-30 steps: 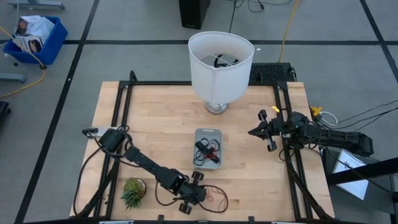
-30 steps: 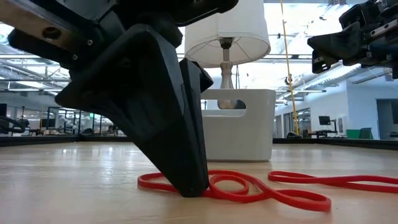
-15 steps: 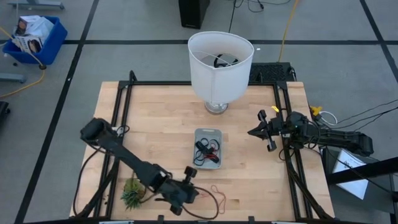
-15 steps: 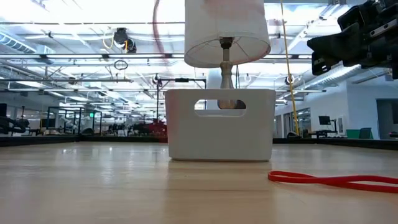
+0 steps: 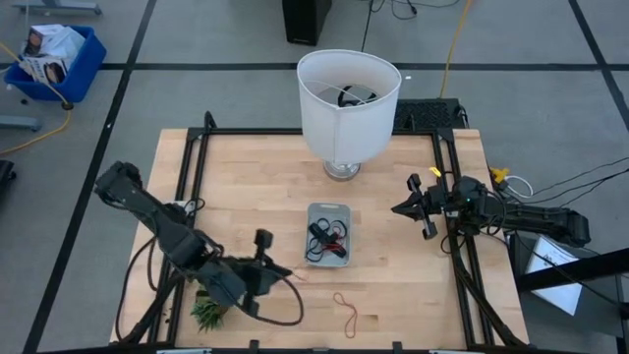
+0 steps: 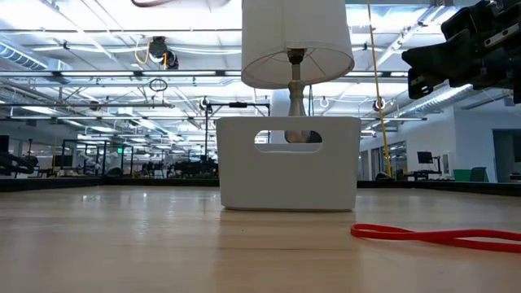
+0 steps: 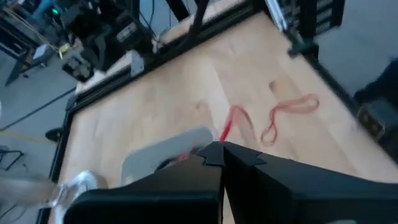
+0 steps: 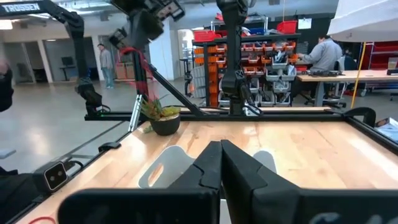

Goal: Pick and place rubber bands into bin
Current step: Put the red rubber band into the gray bin

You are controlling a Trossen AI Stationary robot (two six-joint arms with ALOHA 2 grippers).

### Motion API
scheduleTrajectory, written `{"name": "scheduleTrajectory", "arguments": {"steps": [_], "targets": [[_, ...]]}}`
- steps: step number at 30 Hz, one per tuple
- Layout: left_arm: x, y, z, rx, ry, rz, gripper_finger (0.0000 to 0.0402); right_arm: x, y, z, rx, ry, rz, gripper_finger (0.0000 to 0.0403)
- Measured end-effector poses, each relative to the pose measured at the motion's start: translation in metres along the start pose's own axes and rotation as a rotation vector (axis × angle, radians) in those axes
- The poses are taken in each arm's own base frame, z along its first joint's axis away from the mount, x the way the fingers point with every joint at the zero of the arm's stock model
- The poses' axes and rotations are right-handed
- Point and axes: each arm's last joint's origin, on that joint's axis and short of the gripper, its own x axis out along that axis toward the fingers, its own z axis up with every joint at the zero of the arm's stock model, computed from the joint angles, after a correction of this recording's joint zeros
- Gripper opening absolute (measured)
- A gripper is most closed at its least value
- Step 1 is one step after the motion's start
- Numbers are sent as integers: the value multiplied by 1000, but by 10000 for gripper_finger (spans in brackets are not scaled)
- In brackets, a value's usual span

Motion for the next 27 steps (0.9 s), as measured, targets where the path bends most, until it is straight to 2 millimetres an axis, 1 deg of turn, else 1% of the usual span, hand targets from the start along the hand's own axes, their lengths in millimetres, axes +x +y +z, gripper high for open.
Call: {"name": "scheduleTrajectory", "arguments": {"steps": [4, 6, 8, 10, 12, 16, 19, 23, 27], "targets": [[-6, 11, -23, -13, 30, 89, 0, 0, 0, 0, 2, 0, 0, 1], [-9, 17, -40, -46, 27, 137, 0, 0, 0, -1, 5, 5, 0, 1], [-10, 20, -60, -84, -5, 149, 0, 0, 0, -1, 5, 6, -1, 1], [-12, 23, -81, -121, -60, 144, 0, 0, 0, -1, 6, 7, 0, 1], [-15, 26, -97, -161, -152, 148, 0, 0, 0, -1, 6, 7, 0, 1], [-18, 27, -135, -186, -305, 121, 0, 0, 0, -1, 6, 7, 0, 1], [-21, 30, -162, -221, -406, 144, 0, 0, 0, -1, 6, 7, 0, 1], [-20, 30, -200, -271, -467, 161, 0, 0, 0, -1, 6, 8, 0, 1], [-18, 28, -226, -327, -525, 179, 0, 0, 0, -1, 6, 8, -1, 1]]}}
